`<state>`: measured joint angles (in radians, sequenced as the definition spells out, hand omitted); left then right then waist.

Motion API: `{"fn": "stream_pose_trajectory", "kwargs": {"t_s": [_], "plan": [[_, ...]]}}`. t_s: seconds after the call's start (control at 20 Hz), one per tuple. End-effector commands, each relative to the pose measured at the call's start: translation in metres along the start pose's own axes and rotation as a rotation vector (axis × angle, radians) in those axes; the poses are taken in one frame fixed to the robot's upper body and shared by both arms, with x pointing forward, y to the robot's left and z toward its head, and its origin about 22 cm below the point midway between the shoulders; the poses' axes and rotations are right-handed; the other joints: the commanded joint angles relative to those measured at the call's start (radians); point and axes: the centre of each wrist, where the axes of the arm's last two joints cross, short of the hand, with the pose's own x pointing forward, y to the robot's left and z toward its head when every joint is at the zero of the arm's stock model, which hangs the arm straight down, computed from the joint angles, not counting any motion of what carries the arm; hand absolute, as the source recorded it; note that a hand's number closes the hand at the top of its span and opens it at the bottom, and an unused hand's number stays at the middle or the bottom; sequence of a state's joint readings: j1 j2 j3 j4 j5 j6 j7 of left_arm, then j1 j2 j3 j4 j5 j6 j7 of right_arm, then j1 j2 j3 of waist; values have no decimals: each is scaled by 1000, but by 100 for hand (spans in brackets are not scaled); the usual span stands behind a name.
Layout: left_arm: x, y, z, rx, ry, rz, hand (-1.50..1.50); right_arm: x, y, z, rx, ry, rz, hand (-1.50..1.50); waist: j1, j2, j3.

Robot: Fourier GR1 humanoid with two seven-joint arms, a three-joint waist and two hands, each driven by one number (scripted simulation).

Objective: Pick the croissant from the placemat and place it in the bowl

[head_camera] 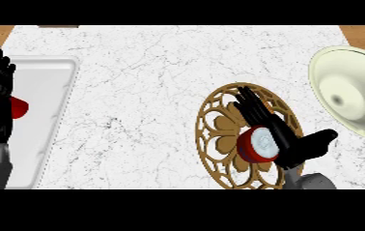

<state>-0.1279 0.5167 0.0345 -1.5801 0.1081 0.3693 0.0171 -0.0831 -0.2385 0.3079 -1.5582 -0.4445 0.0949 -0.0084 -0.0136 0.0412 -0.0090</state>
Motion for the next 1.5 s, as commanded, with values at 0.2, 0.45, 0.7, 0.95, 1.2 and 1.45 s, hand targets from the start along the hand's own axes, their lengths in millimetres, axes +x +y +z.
{"fn": "stream_pose_trajectory", "kwargs": {"t_s": [0.2,0.45,0.7,0.95,1.2,1.45], "plan": [[13,-41,9,-249,6,339,0,71,-56,-34,-148,16,315,-150,29,-37,6],[-5,-58,20,-316,81,459,0,73,-93,-22,-537,99,769,-150,16,-31,3],[-6,-62,20,-359,98,499,0,78,-96,-52,-535,3,976,-150,36,-34,9],[-7,-55,21,-371,92,488,0,146,-88,-71,-461,212,1226,-150,34,-40,6],[7,-63,13,-415,90,502,0,149,-92,-83,-190,711,1413,-150,75,-33,0],[-3,-59,14,-399,92,487,0,161,-63,-112,95,998,1408,-150,68,-37,2]]}}
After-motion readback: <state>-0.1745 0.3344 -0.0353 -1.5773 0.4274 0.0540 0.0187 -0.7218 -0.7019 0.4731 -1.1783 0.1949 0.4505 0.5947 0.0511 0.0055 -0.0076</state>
